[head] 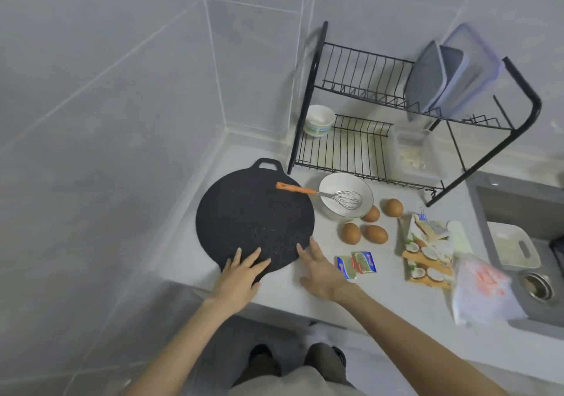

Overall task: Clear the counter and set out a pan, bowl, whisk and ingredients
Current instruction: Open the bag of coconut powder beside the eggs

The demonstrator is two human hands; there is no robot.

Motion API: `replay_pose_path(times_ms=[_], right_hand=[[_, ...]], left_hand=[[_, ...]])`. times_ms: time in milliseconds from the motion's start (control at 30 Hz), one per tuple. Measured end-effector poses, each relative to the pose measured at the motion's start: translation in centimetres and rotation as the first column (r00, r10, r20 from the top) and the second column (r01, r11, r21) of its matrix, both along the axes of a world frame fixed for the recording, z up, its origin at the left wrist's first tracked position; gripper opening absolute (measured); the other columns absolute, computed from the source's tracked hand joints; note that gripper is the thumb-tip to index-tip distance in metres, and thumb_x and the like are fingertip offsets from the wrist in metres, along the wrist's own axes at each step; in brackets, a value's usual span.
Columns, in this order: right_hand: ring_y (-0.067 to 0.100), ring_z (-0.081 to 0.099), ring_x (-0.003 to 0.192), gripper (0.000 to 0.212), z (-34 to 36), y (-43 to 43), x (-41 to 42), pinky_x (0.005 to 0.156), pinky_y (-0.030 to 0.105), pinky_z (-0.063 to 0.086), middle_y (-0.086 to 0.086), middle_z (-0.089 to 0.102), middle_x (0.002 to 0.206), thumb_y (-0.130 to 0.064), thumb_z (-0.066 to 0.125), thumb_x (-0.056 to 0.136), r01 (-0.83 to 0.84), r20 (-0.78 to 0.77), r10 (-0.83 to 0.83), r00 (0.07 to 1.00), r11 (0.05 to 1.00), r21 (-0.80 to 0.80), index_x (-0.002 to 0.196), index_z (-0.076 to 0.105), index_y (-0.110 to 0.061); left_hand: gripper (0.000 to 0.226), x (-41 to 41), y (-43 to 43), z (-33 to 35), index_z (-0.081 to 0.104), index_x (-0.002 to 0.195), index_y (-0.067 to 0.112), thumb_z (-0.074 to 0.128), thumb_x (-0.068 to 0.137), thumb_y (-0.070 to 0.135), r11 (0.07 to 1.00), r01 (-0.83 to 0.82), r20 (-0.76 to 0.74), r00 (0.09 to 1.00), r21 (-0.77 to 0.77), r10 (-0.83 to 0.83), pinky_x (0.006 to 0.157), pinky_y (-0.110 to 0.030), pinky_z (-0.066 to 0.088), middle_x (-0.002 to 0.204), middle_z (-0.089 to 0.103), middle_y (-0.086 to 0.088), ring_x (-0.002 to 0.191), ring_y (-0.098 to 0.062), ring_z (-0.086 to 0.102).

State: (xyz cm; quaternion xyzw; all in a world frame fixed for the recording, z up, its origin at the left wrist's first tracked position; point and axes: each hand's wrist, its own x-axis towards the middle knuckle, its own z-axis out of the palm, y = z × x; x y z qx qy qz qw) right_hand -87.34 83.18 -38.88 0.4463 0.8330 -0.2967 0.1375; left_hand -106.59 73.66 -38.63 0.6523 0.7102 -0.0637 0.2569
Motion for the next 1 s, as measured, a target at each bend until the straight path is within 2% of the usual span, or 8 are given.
replay_pose_path(times_ms=[233, 300, 433, 500, 567, 700, 800, 1000], right_hand=[[0.024, 0.01, 0.148, 0.077, 0.1, -0.9, -0.6, 0.11, 0.033, 0.034, 0.004, -0.023, 0.158, -0.02, 0.05, 0.095, 0.003, 0.005, -0.003, 1.0, 1.0, -0.028, 0.153, -0.001, -0.027], [0.024, 0.019, 0.146, 0.072, 0.5, -0.7, -0.5, 0.11, 0.031, 0.035, 0.003, -0.015, 0.16, -0.018, 0.049, 0.096, 0.017, -0.008, -0.017, 1.0, 0.999, -0.037, 0.153, 0.006, -0.026], [0.019, 0.03, 0.141, 0.053, 1.9, 0.1, 0.7, 0.111, 0.025, 0.028, 0.0, 0.024, 0.157, -0.011, 0.046, 0.095, 0.078, -0.157, -0.067, 0.985, 0.995, 0.066, 0.146, 0.035, -0.02], [0.019, 0.046, 0.127, 0.04, 2.7, 0.6, 2.2, 0.102, 0.025, 0.038, -0.001, 0.049, 0.138, -0.008, 0.047, 0.094, 0.199, -0.27, -0.15, 0.951, 0.966, 0.166, 0.132, 0.053, -0.019], [0.022, 0.058, 0.105, 0.027, 3.4, 1.1, 3.7, 0.085, 0.029, 0.049, -0.005, 0.057, 0.112, -0.008, 0.049, 0.092, 0.368, -0.396, -0.26, 0.881, 0.902, 0.226, 0.114, 0.061, -0.018], [0.021, 0.06, 0.092, 0.024, 4.2, 3.5, 7.1, 0.081, 0.042, 0.052, -0.001, 0.055, 0.103, -0.009, 0.055, 0.089, 0.639, -0.575, -0.443, 0.688, 0.745, 0.192, 0.111, 0.057, -0.018], [0.023, 0.055, 0.11, 0.044, 5.0, 6.2, 8.6, 0.092, 0.043, 0.049, 0.0, 0.049, 0.118, -0.014, 0.06, 0.087, 0.716, -0.584, -0.551, 0.596, 0.694, 0.075, 0.13, 0.05, -0.015], [0.026, 0.056, 0.119, 0.064, 5.2, 10.5, 9.5, 0.1, 0.043, 0.047, 0.012, 0.052, 0.136, -0.018, 0.067, 0.086, 0.662, -0.455, -0.597, 0.66, 0.75, -0.025, 0.142, 0.038, -0.005]], left_hand=[[0.059, -2.2, 0.5, 0.1, 0.017, 0.15, 0.032, 0.042, 0.1, 0.016, 0.999, -0.028, 0.017, 0.999, 0.015, 0.028, 0.117, -0.046, 0.011, 0.16, 0.004, 0.007, 0.146, -0.034, 0.004], [0.059, -2.2, 0.7, 0.2, 0.017, 0.151, 0.032, 0.042, 0.099, 0.016, 0.999, -0.036, 0.029, 0.999, 0.017, 0.035, 0.118, -0.045, 0.011, 0.16, 0.007, 0.005, 0.147, -0.032, 0.006], [0.054, -1.2, 1.6, 0.4, 0.022, 0.149, 0.032, 0.042, 0.099, 0.023, 0.994, -0.066, 0.081, 0.995, 0.081, 0.06, 0.119, -0.043, 0.018, 0.158, 0.017, 0.006, 0.146, -0.023, 0.012], [0.053, -0.2, 2.5, 0.8, 0.026, 0.148, 0.031, 0.044, 0.099, 0.025, 0.988, -0.091, 0.157, 0.985, 0.127, 0.071, 0.117, -0.04, 0.024, 0.156, 0.022, 0.007, 0.145, -0.019, 0.017], [0.052, 1.1, 3.6, 1.4, 0.03, 0.148, 0.027, 0.046, 0.098, 0.025, 0.978, -0.133, 0.279, 0.956, 0.16, 0.085, 0.113, -0.034, 0.029, 0.154, 0.028, 0.006, 0.142, -0.016, 0.025], [0.054, 4.0, 6.5, 2.7, 0.033, 0.147, 0.021, 0.051, 0.096, 0.023, 0.961, -0.241, 0.517, 0.845, 0.136, 0.139, 0.112, -0.031, 0.031, 0.149, 0.037, 0.0, 0.136, -0.017, 0.037], [0.058, 6.4, 9.0, 3.1, 0.029, 0.148, 0.021, 0.053, 0.095, 0.02, 0.954, -0.301, 0.666, 0.71, -0.009, 0.23, 0.11, -0.029, 0.033, 0.147, 0.04, -0.001, 0.135, -0.018, 0.04], [0.056, 10.0, 13.1, 4.3, 0.029, 0.146, 0.028, 0.05, 0.096, 0.015, 0.862, -0.416, 0.829, 0.34, -0.291, 0.444, 0.096, -0.029, 0.041, 0.144, 0.039, 0.004, 0.126, -0.008, 0.04]])
